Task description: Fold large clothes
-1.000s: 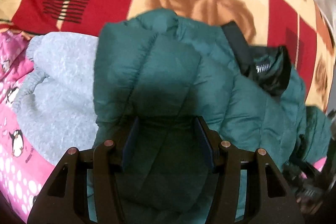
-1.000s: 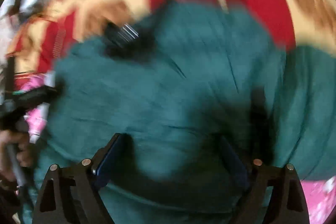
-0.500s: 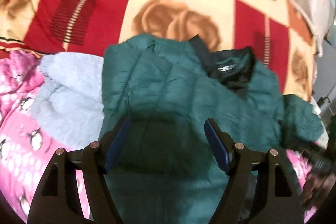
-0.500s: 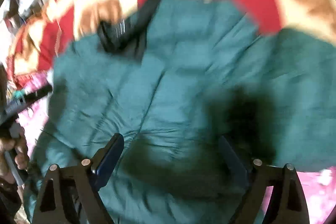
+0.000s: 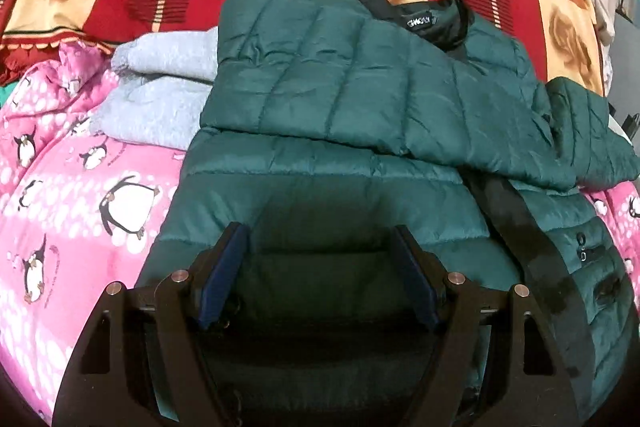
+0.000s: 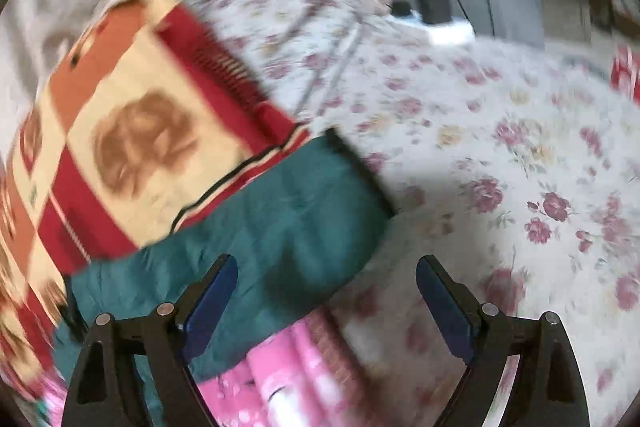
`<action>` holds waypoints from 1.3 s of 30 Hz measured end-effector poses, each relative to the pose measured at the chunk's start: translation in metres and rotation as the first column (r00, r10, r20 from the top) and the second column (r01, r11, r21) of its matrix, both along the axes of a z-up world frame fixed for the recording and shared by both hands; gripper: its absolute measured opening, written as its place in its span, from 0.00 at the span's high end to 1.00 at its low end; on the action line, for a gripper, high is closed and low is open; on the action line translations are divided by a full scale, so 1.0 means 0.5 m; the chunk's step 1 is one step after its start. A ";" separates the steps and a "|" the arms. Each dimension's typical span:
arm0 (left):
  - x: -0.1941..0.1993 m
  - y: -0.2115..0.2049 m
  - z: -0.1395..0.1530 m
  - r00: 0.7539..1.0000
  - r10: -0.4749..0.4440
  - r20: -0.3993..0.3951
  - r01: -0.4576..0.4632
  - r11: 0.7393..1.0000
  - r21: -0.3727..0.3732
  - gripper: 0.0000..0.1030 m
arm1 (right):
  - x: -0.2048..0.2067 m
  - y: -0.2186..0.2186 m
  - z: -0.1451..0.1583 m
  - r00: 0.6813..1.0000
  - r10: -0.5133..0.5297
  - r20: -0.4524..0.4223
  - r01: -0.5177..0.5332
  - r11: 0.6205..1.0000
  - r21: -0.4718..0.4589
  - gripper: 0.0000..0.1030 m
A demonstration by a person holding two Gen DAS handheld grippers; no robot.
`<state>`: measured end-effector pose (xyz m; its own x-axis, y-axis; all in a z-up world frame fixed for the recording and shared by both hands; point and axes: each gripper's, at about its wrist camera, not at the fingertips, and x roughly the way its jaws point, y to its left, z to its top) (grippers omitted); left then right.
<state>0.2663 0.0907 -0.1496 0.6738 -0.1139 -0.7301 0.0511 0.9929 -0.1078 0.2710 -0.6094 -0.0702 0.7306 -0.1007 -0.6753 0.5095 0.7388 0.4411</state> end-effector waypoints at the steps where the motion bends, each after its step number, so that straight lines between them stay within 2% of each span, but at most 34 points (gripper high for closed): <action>1: 0.001 0.000 -0.002 1.000 -0.001 -0.003 0.001 1.000 0.001 0.28 | 0.009 -0.017 -0.007 1.000 0.010 0.020 -0.010 1.000 0.011 0.19; 4: 0.001 -0.001 -0.004 1.000 -0.001 -0.010 0.001 1.000 0.001 0.27 | 0.040 -0.038 -0.012 0.998 0.060 0.010 -0.060 0.997 -0.051 0.19; 8: 0.002 0.000 -0.006 1.000 0.004 -0.011 -0.004 1.000 -0.001 0.27 | 0.073 -0.043 -0.033 0.989 0.149 0.010 -0.148 0.986 -0.081 0.19; 10: 0.002 -0.003 -0.006 1.000 0.006 -0.013 -0.005 1.000 0.007 0.27 | 0.086 -0.036 -0.045 0.983 0.181 0.015 -0.180 0.982 -0.050 0.35; 12: 0.003 -0.004 -0.006 1.000 0.006 -0.014 -0.006 1.000 0.013 0.27 | 0.097 -0.027 -0.055 0.974 0.226 -0.003 -0.226 0.974 -0.021 0.78; 13: 0.003 -0.004 -0.007 1.000 0.006 -0.014 -0.006 1.000 0.013 0.27 | 0.098 -0.019 -0.056 0.970 0.244 -0.012 -0.244 0.969 -0.024 0.78; 15: 0.004 -0.003 -0.007 1.000 0.006 -0.014 -0.006 1.000 0.012 0.27 | 0.086 0.008 -0.026 0.971 0.240 -0.013 -0.239 0.963 -0.126 0.79; 19: 0.003 -0.001 -0.008 1.000 0.007 -0.013 -0.007 1.000 0.007 0.27 | 0.041 0.034 0.054 0.974 0.222 0.051 -0.209 0.960 -0.189 0.80; 24: -0.002 0.006 -0.006 1.000 0.021 -0.007 -0.021 1.000 -0.005 0.27 | -0.025 0.065 0.153 0.975 0.214 0.062 -0.191 0.947 -0.256 0.82; 29: -0.026 0.022 0.014 0.998 0.065 -0.019 -0.065 0.997 0.031 0.27 | -0.084 0.081 0.223 0.987 0.153 0.046 -0.136 0.954 -0.266 0.83; 32: -0.056 0.049 0.029 0.992 0.125 -0.034 -0.120 0.986 0.118 0.27 | -0.106 0.103 0.262 0.988 0.142 0.057 -0.121 0.952 -0.280 0.85; 35: -0.087 0.085 0.034 0.977 0.209 -0.044 -0.194 0.955 0.224 0.27 | -0.111 0.133 0.296 0.987 0.140 0.085 -0.112 0.955 -0.274 0.90; 37: -0.115 0.116 0.034 0.962 0.268 -0.045 -0.253 0.944 0.214 0.27 | -0.095 0.169 0.305 0.983 0.167 0.078 -0.141 0.954 -0.264 0.90; 39: -0.136 0.137 0.030 0.953 0.297 -0.055 -0.283 0.943 0.175 0.27 | -0.074 0.199 0.294 0.975 0.217 0.044 -0.202 0.953 -0.227 0.90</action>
<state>0.1984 0.1590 -0.1346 0.5986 0.2029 -0.7749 -0.2438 0.9677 0.0650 0.2339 -0.5101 0.0771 0.7945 -0.0806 -0.6019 0.3072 0.9083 0.2838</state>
